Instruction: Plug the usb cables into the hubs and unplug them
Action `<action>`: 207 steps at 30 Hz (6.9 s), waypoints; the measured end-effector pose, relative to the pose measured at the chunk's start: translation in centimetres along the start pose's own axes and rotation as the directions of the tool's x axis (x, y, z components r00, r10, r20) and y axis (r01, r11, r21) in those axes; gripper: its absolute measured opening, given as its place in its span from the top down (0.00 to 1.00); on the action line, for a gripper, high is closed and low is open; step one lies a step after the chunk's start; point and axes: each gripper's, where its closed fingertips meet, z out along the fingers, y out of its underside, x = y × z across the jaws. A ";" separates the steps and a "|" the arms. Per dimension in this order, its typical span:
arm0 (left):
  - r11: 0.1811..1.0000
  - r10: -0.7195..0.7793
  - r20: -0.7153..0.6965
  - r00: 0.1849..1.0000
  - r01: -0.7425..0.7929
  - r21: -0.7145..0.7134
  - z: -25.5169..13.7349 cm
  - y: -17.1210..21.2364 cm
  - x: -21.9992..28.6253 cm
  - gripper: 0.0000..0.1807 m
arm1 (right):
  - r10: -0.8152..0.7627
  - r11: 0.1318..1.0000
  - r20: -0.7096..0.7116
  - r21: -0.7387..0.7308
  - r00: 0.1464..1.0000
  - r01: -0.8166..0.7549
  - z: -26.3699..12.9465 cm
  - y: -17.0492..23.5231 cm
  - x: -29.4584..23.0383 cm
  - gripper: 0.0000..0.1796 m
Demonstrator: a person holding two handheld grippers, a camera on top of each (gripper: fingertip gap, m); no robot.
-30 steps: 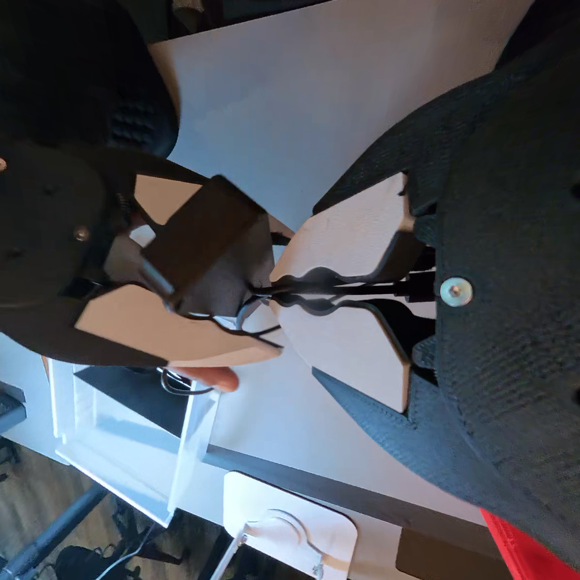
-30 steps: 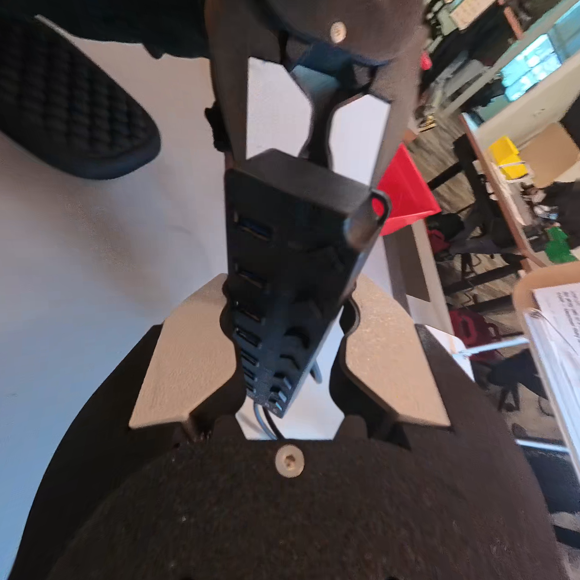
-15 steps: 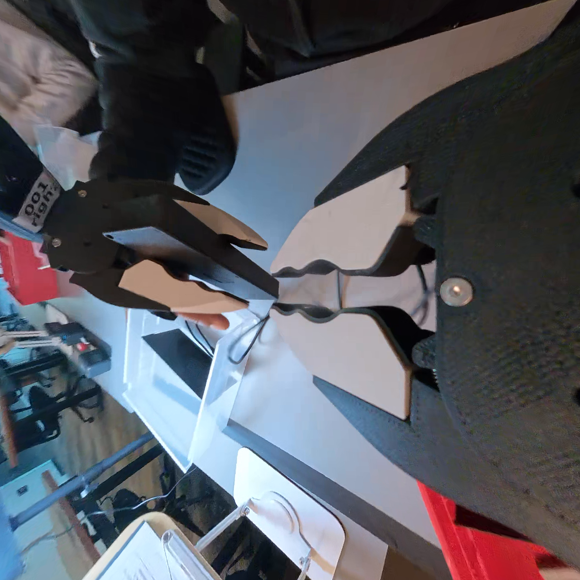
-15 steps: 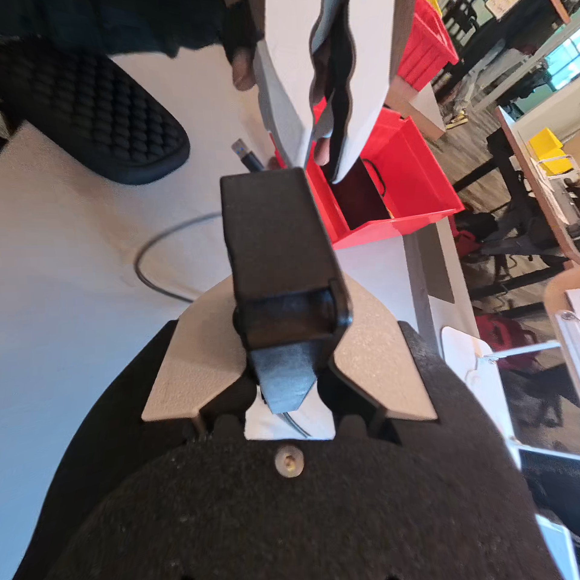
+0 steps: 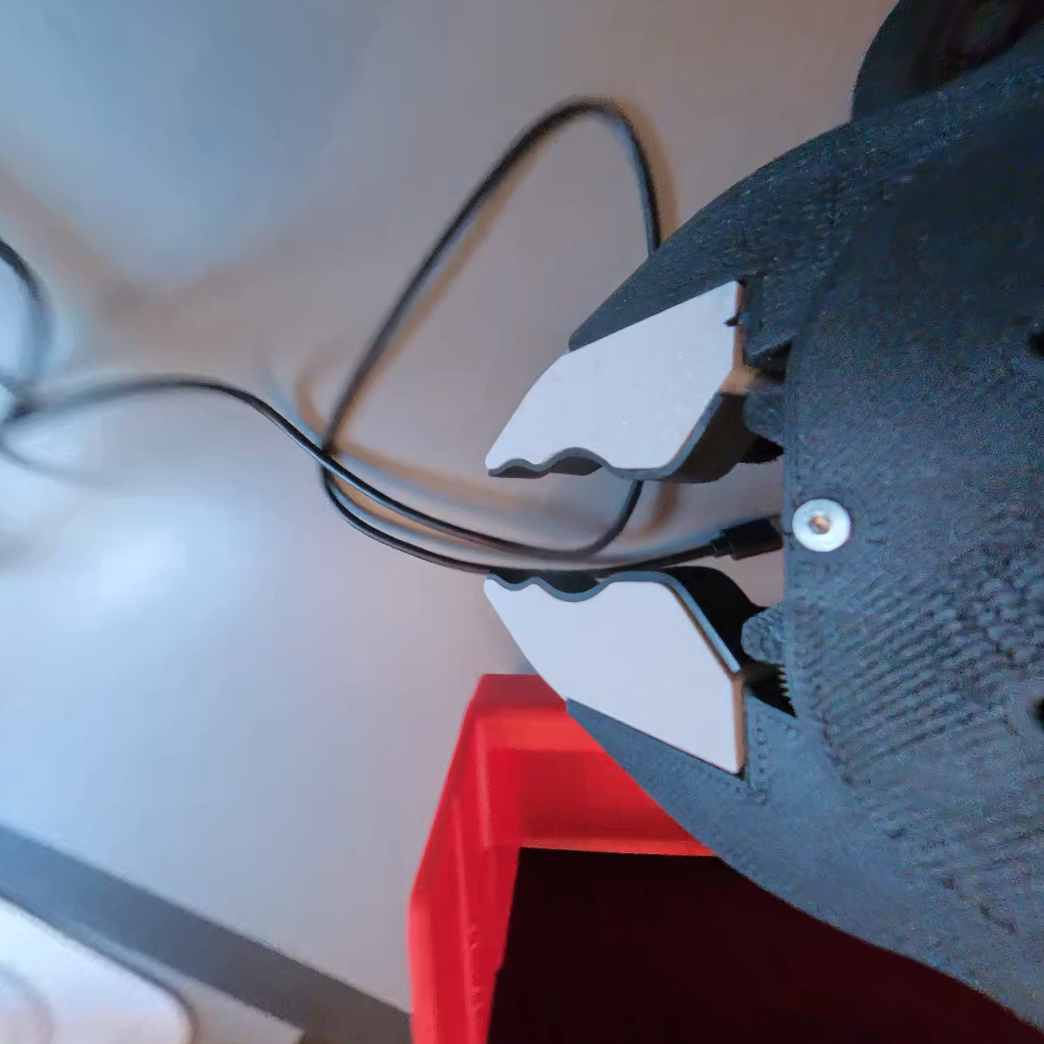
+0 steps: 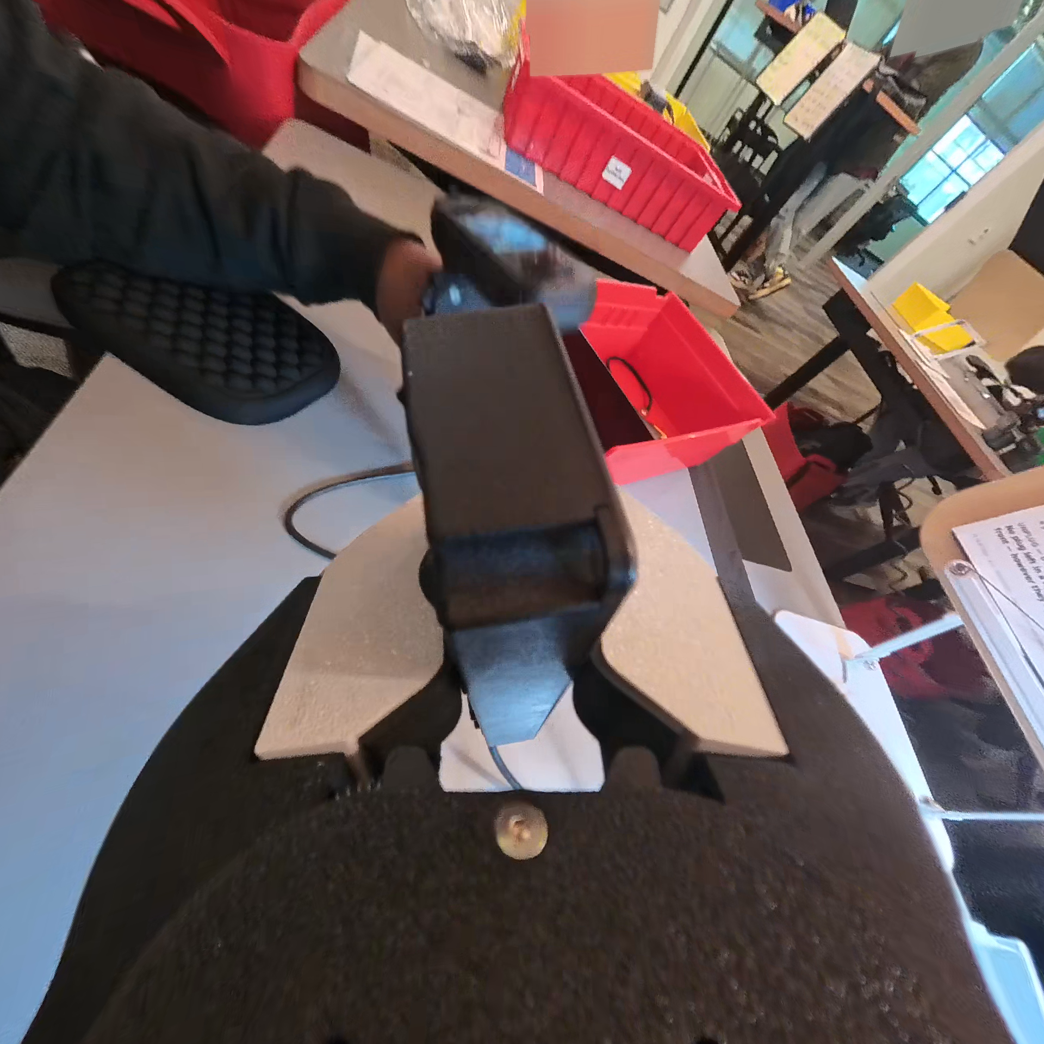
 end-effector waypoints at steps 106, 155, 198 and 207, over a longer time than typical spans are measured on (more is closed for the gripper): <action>0.764 -0.258 -0.416 0.872 0.447 0.464 -4.9 -6.8 1.2 0.82 | 0.411 0.875 -0.524 -0.002 0.746 -0.484 -11.2 12.4 13.1 0.64; 0.924 0.042 0.133 0.990 -0.089 0.373 -17.6 -13.8 -8.9 0.83 | 0.377 0.923 -0.585 0.174 0.718 -0.343 -6.3 9.8 1.4 0.73; 0.765 0.392 -0.065 0.918 -0.286 0.577 -5.6 -10.5 8.5 0.91 | -0.037 0.983 -0.095 -0.180 0.995 0.019 3.6 5.2 -4.0 0.96; 0.731 0.360 -0.157 0.920 -0.173 0.659 -7.2 -11.3 8.7 0.92 | 0.071 0.993 -0.052 -0.086 0.996 -0.076 3.3 3.9 -4.1 0.95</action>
